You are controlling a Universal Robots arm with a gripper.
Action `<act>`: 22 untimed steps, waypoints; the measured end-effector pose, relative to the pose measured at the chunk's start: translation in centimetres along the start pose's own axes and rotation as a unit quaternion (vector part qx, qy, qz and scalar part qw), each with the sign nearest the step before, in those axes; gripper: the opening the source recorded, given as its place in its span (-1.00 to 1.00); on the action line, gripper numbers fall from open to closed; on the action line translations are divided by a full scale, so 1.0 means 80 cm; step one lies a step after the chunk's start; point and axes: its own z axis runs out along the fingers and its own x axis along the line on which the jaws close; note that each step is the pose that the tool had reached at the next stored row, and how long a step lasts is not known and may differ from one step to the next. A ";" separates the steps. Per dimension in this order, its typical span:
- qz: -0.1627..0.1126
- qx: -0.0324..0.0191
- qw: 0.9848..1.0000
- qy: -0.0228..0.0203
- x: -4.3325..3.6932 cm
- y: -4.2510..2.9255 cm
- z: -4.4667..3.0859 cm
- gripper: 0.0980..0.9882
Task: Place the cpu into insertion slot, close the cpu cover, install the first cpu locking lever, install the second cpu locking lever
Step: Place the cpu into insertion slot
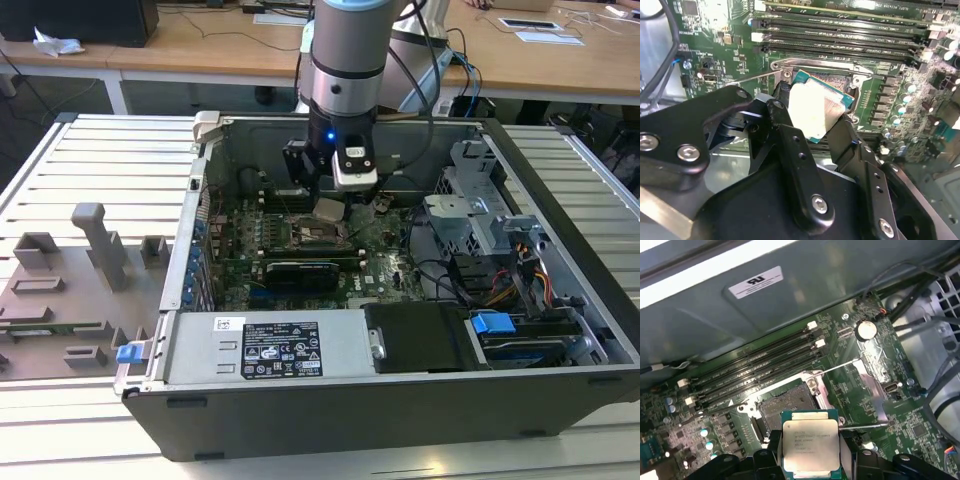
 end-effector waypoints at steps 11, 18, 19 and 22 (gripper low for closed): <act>0.069 0.004 0.998 -0.006 0.000 0.0000 0.0008 0.00; 0.108 0.007 0.994 -0.010 0.000 -0.0001 0.0012 0.00; 0.118 0.007 0.993 -0.011 0.000 -0.0001 0.0013 0.00; 0.145 0.009 0.989 -0.014 0.000 -0.0001 0.0014 0.00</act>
